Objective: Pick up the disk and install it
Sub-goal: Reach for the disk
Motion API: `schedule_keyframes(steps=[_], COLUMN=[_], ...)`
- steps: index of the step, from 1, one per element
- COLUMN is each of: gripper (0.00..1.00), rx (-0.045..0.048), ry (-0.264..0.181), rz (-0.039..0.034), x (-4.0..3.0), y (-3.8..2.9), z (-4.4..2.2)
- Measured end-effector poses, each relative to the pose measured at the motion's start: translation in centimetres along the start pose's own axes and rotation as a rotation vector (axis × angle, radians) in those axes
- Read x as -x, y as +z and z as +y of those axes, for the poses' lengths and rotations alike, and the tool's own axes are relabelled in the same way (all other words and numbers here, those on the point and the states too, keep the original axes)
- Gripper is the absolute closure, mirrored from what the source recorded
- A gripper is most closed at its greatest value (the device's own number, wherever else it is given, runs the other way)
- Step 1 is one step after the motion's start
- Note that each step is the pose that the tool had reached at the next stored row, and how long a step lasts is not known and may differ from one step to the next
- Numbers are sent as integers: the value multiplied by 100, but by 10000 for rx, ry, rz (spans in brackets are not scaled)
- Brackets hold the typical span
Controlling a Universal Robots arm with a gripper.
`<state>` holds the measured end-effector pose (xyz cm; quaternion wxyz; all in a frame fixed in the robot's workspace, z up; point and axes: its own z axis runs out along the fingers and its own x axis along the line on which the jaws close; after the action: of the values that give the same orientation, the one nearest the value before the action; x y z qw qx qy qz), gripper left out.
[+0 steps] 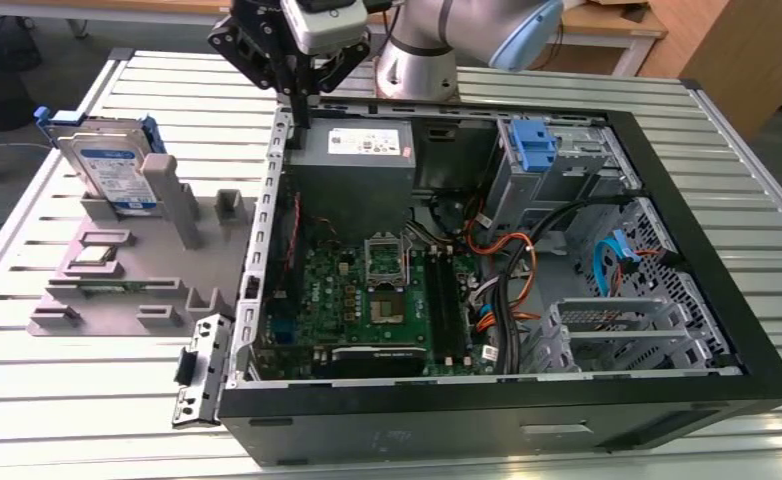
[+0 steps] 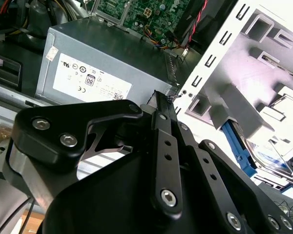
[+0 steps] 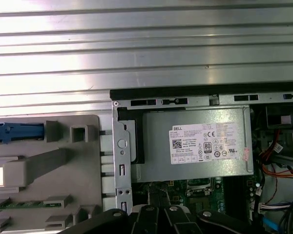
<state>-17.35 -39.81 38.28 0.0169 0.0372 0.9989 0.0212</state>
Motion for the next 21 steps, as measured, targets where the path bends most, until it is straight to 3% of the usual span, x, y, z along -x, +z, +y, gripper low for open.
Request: schedule_keyframes(steps=[12, 21], gripper=[90, 90], rx=[0, 1], ry=[0, -1], rz=[0, -18], x=[-59, -188], y=[5, 7], z=[-5, -15])
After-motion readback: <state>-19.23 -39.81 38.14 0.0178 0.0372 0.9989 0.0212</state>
